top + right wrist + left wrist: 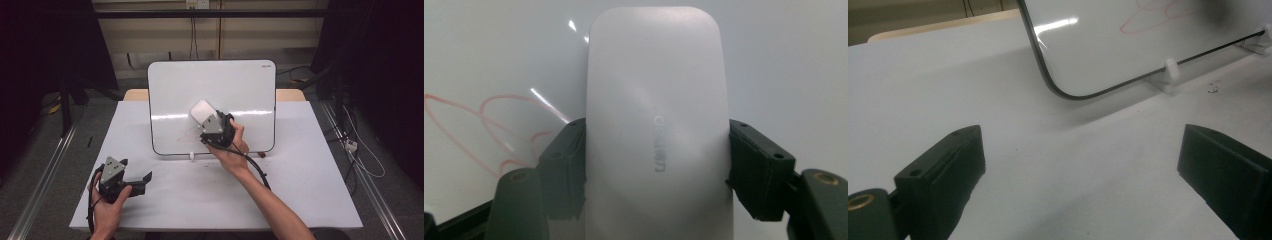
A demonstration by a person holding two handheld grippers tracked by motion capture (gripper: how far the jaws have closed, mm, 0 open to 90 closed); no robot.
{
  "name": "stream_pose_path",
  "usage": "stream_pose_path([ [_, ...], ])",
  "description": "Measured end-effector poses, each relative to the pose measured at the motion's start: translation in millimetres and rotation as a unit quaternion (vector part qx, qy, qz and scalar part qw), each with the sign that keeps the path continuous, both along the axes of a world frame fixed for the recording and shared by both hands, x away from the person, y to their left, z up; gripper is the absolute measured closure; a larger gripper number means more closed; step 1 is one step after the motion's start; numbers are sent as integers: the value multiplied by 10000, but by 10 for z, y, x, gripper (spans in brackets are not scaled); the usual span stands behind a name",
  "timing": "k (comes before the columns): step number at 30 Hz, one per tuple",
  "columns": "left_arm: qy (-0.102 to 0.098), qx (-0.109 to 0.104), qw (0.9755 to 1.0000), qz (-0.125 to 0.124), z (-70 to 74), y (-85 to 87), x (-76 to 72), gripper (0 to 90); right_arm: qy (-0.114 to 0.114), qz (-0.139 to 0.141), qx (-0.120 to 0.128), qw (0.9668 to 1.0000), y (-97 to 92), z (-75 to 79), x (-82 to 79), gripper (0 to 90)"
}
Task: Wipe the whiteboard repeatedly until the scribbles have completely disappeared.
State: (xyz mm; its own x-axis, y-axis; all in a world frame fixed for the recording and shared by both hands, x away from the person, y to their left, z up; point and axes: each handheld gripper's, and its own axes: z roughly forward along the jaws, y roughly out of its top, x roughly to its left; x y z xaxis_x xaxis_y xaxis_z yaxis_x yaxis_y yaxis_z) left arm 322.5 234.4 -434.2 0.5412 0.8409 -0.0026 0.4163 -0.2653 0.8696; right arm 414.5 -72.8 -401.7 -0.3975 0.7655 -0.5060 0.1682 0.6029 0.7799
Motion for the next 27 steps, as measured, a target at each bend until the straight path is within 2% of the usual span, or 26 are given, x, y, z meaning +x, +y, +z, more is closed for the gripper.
stream_pose_path([
  [14,-3,1,10000,3,0,-4,-2,49,96,450,-443,9980,283,-281,-251,316],
  [19,-16,-38,10000,21,4,8,-11,49,135,473,-372,9981,271,-287,-258,316],
  [21,-44,-49,10000,33,8,18,-3,49,137,513,-448,9976,263,-276,-249,316],
  [27,-17,-39,10000,54,5,30,-5,49,109,300,-191,9993,142,-171,-155,316],
])
